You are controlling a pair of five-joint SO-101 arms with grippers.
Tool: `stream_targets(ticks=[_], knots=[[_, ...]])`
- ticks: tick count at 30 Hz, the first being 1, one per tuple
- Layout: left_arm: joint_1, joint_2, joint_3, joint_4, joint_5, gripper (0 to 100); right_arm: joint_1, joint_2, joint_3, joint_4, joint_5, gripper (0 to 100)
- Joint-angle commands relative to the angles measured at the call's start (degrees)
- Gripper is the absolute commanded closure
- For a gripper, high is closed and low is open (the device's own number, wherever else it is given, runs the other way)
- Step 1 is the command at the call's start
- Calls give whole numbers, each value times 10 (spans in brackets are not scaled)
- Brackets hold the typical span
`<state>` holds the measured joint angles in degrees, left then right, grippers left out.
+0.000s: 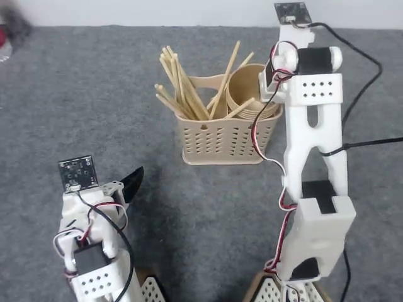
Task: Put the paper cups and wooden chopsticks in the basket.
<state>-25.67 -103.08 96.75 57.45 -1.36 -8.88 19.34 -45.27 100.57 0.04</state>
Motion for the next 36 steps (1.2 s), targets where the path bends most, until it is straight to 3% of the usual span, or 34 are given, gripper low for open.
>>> stream_targets(ticks=[1, 7, 10, 17, 20, 23, 26, 30, 36], knots=[[4, 0, -2, -3, -4, 555, 4, -103, -80, 18, 40, 669], [4, 0, -2, -4, -4, 555, 7, -261, -113, 21, 82, 835], [4, 0, -2, -4, -4, 555, 21, -351, -62, 22, 83, 997], [4, 0, -2, -3, -4, 555, 29, -601, 305, 13, 84, 987], [8, 3, -2, -1, -4, 564, 29, -675, 527, -106, 133, 983], [73, 0, -2, 15, -56, 712, 29, -732, 668, -242, 185, 983], [140, -1, -4, 18, -142, 975, 29, -791, 762, -307, 194, 983], [123, -1, -4, -23, -167, 964, 31, -851, 898, -340, 193, 986], [103, -1, -5, -47, -138, 990, 139, -931, 1081, -474, 114, 983]])
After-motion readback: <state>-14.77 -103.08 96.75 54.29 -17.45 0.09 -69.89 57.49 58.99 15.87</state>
